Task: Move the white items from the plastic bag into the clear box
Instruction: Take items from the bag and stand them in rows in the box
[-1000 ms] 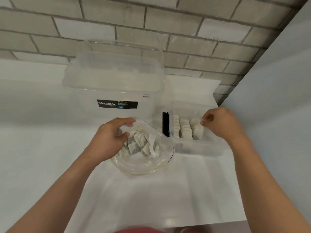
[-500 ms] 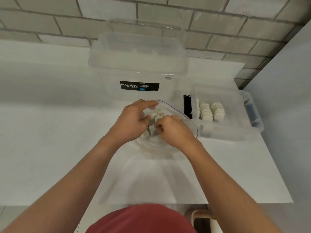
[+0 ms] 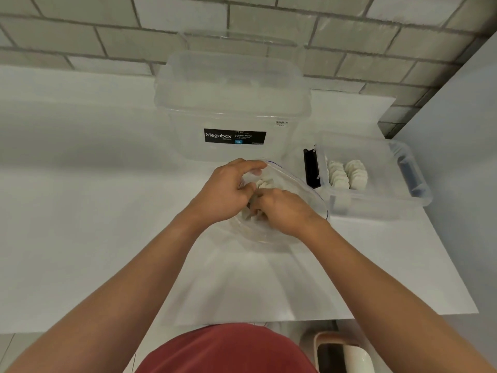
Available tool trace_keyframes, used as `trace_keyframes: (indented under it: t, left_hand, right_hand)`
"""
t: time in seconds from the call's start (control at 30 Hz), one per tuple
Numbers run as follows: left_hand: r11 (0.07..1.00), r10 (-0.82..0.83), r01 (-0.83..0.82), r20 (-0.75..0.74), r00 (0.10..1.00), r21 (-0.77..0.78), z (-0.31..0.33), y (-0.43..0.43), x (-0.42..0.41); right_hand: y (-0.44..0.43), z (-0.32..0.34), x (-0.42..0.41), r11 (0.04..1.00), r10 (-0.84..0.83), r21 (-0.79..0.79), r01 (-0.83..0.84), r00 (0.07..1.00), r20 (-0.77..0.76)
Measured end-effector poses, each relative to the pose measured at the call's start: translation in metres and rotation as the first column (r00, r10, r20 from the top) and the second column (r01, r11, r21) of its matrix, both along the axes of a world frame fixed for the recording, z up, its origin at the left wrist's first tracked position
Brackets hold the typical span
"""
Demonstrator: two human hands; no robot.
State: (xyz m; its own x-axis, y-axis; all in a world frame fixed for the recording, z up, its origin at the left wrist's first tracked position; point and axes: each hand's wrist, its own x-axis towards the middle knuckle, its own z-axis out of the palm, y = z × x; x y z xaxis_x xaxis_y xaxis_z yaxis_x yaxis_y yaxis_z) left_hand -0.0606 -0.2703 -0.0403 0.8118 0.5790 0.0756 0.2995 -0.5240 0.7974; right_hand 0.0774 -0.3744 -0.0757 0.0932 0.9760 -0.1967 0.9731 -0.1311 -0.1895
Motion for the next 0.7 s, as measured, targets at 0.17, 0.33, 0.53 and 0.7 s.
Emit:
trace_keyframes:
  t: [0.17, 0.33, 0.53, 0.7]
  left_hand:
    - [1.0, -0.029, 0.029, 0.0, 1.0, -0.008, -0.003, 0.002, -0.002]
    - [0.997, -0.074, 0.074, -0.001, 0.997, -0.003, -0.002, 0.006, 0.001]
    - [0.994, -0.113, 0.113, -0.006, 0.994, 0.009, -0.005, 0.011, -0.002]
    - [0.993, -0.119, 0.119, -0.011, 0.993, -0.007, -0.003, 0.018, -0.004]
  right_hand:
    - [-0.002, 0.0, 0.013, 0.983, -0.17, 0.069, 0.169, 0.985, 0.005]
    - [0.004, 0.001, 0.006, 0.979, -0.203, 0.007, 0.203, 0.978, 0.044]
    - [0.007, 0.009, 0.0, 0.971, -0.24, -0.002, 0.24, 0.971, -0.023]
    - [-0.002, 0.033, -0.004, 0.971, -0.23, 0.039, 0.236, 0.967, -0.111]
